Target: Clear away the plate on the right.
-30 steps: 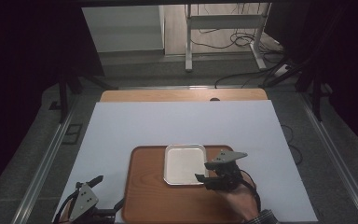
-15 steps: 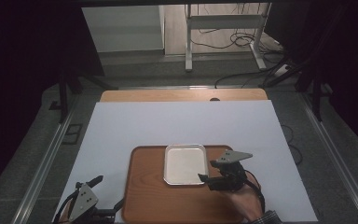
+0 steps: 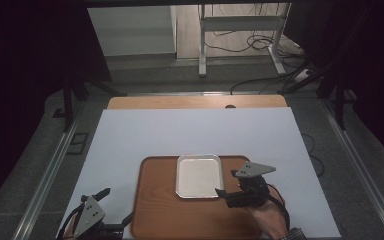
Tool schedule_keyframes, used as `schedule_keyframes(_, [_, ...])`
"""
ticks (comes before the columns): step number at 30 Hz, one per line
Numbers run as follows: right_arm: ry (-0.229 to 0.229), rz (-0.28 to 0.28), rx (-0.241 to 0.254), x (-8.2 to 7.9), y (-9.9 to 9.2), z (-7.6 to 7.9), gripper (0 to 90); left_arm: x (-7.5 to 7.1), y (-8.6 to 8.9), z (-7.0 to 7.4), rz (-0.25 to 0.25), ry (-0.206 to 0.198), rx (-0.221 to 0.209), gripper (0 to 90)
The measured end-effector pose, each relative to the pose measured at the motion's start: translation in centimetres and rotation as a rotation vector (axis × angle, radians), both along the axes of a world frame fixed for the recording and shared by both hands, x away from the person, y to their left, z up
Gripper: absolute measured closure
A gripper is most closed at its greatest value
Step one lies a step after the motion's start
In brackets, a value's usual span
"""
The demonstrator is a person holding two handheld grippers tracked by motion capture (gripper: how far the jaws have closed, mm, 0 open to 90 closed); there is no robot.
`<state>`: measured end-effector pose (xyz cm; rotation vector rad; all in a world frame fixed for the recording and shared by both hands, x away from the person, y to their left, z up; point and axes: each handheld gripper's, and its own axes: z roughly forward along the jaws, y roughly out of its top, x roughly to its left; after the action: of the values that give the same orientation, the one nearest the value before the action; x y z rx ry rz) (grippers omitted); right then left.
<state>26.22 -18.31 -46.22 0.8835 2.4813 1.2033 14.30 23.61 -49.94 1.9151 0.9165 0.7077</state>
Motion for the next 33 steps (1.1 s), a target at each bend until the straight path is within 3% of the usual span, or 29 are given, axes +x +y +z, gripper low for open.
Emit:
schedule_keyframes(17, [-0.03, -0.036, 0.025, -0.9, -2.0, 0.3, 7.6, 0.0, 0.0, 0.0, 0.0, 0.003, -0.002, 2.3])
schedule_keyframes(33, [-0.04, -0.055, -0.005, -1.5, -3.6, 0.0, 3.2, 0.0, 0.0, 0.0, 0.001, 0.001, -0.002, 2.4])
